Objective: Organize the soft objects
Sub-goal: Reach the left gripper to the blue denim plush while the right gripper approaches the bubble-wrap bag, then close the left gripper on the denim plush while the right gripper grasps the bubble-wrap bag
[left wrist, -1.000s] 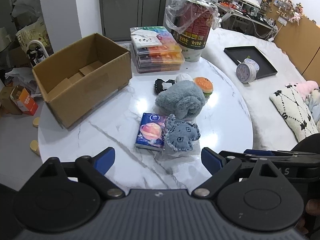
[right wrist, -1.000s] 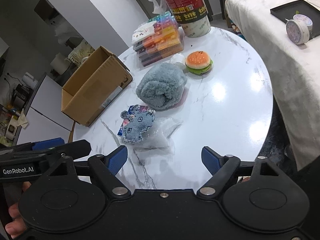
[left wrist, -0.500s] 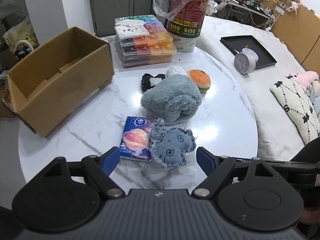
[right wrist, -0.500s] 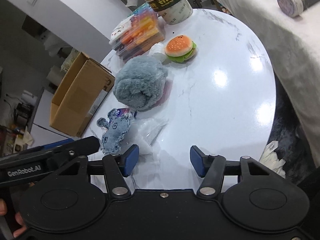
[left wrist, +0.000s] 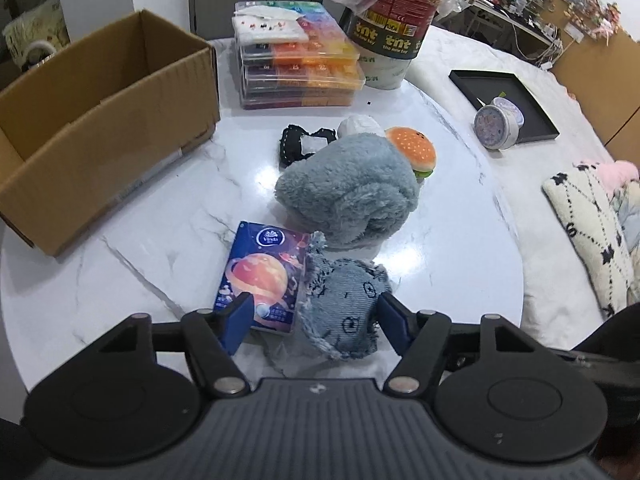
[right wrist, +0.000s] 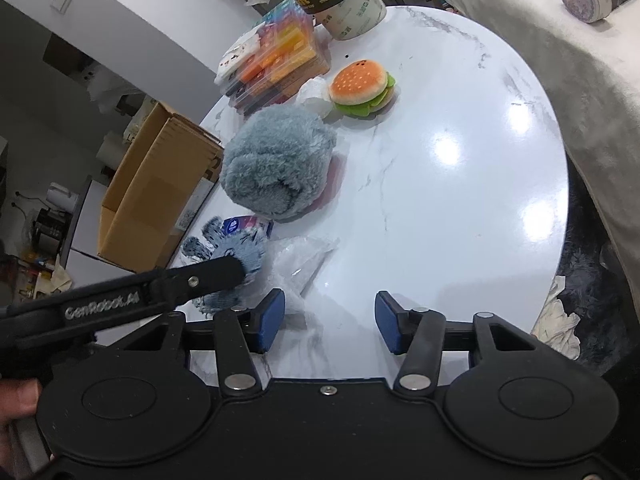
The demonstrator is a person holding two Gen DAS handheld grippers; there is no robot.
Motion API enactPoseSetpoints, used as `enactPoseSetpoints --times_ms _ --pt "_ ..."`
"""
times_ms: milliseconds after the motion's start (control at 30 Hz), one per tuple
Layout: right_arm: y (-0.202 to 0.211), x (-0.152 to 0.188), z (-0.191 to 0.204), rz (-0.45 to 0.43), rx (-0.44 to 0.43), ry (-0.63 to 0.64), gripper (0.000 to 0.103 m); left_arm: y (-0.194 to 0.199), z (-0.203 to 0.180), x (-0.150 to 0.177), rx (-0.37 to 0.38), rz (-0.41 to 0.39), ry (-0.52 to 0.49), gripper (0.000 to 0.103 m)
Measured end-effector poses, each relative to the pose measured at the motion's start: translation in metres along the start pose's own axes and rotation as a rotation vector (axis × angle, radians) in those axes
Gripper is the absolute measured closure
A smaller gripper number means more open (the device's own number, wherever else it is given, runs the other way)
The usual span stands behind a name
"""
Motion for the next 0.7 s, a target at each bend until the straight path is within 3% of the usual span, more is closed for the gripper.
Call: enactPoseSetpoints --times_ms 100,167,200,700 --pt "-0.001 0.001 0.002 0.003 0.006 0.014 0.052 -0.002 -0.003 -0.001 0.021 -0.004 0.002 0.05" --pt "-0.002 0.001 0.004 0.005 0.004 0.027 0.052 -0.003 -0.004 -0.001 0.047 -0.002 0.019 0.071" --pt "-0.003 0.001 0.005 0.006 0.002 0.035 0.052 -0.002 -0.005 -0.001 0.056 -0.002 0.028 0.074" --pt "-0.018 0.0 0.027 0.009 -0.007 0.116 0.045 0.018 0.009 -0.005 0.101 -0.044 0.103 0.081"
Point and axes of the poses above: each gripper's, at about its wrist camera, not at the fingertips, and y roughly against the way its jaws point, z to its left, x to its underside, the point moved 6 cm from there along -y, roughly the way its jaws point, and after that the axes turned 7 degrees about -x, right-handed, at the moved point
